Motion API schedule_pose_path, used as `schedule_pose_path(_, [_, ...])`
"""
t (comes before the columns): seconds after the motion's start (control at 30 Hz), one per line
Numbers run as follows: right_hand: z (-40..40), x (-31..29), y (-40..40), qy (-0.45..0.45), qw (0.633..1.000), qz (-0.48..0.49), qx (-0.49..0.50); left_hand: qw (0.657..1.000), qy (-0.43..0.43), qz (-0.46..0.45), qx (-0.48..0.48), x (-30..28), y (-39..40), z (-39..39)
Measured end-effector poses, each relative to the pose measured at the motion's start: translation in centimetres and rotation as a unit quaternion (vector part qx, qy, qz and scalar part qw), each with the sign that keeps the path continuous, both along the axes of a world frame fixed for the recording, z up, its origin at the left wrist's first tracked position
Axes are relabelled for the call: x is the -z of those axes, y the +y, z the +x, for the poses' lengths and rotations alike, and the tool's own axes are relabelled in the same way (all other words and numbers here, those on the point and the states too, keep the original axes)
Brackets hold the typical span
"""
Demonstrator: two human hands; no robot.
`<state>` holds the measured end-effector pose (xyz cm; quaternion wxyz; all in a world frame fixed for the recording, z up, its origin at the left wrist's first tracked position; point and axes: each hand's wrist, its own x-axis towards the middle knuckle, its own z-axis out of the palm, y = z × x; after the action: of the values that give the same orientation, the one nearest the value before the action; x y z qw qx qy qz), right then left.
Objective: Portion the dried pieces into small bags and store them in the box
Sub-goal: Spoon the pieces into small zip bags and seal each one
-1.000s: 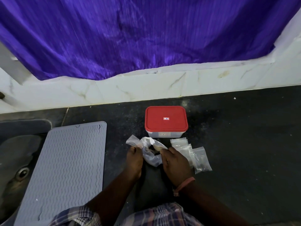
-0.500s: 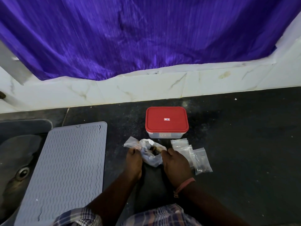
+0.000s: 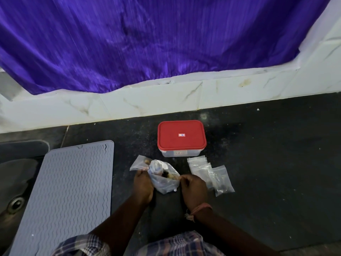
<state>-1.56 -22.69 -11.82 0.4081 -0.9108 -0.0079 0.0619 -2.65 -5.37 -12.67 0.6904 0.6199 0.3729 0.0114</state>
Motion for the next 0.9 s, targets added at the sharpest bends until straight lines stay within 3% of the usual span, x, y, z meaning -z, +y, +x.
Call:
schedule_pose_path(0.27, [0.4, -0.1, -0.3, 0.008, 0.999, 0.023, 0.029, 1.000, -0.014, 0.002, -0.003, 0.2, 0.4, 0.7])
schedule_pose_path(0.47, [1.4, -0.8, -0.6, 0.149, 0.969, 0.150, 0.127, 0.999, 0.018, -0.005, -0.037, -0.4, 0.3, 0.9])
schedule_pose_path(0.63, [1.8, -1.1, -1.1, 0.148, 0.965, 0.176, 0.126, 0.981, 0.089, 0.171, 0.006, -2.6, 0.1, 1.8])
schedule_pose_path(0.9, [2.0, -4.5, -0.2, 0.073, 0.972, 0.208, 0.079, 0.903, 0.136, 0.399, 0.080, -5.6, 2.4, 0.6])
